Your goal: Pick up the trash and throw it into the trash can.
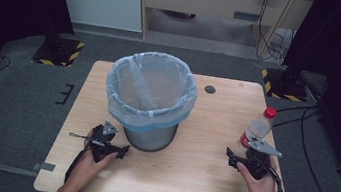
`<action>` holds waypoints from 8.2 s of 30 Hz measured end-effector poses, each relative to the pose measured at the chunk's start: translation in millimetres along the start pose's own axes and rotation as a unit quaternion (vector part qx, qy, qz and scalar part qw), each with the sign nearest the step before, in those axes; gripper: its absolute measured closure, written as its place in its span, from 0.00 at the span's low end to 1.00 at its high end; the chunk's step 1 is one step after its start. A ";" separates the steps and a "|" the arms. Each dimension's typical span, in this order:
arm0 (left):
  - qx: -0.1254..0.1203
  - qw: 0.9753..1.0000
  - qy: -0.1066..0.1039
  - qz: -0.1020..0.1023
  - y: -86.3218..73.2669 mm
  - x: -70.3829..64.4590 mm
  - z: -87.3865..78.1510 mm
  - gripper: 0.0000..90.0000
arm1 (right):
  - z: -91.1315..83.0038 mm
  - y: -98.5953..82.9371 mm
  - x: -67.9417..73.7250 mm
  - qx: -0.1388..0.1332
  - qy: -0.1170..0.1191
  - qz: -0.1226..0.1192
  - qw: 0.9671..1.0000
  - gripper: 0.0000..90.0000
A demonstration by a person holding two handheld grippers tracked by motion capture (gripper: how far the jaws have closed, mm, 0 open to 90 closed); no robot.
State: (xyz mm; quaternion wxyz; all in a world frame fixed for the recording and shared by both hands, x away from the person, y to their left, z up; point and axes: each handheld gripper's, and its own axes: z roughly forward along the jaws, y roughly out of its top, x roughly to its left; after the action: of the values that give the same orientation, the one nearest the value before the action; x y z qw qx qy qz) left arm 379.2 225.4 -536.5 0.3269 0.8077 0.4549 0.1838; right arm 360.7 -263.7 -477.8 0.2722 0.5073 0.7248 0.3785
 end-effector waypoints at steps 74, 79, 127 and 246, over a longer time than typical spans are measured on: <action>0.000 1.000 0.000 0.000 0.0 0.1 0.0 0.00 | 29.1 126.7 -22.4 -0.039 0.013 0.008 0.999 0.33; 0.000 1.000 0.000 0.000 0.0 0.1 0.0 0.00 | 31.4 135.6 -25.1 -0.043 0.014 0.010 0.999 0.33; -0.001 1.000 0.000 0.000 0.0 0.0 0.1 0.00 | 0.4 251.1 36.3 -0.137 0.052 -0.026 0.989 0.33; -0.002 1.000 -0.001 0.000 -0.4 -0.1 -0.2 0.00 | 10.0 257.5 119.6 -0.130 0.211 -0.063 0.967 0.08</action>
State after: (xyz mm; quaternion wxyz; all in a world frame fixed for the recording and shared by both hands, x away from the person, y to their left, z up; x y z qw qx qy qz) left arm 378.8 225.5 -536.7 0.3289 0.8075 0.4540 0.1837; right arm 464.4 -97.1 -272.3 0.1996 0.3295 0.7409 0.5501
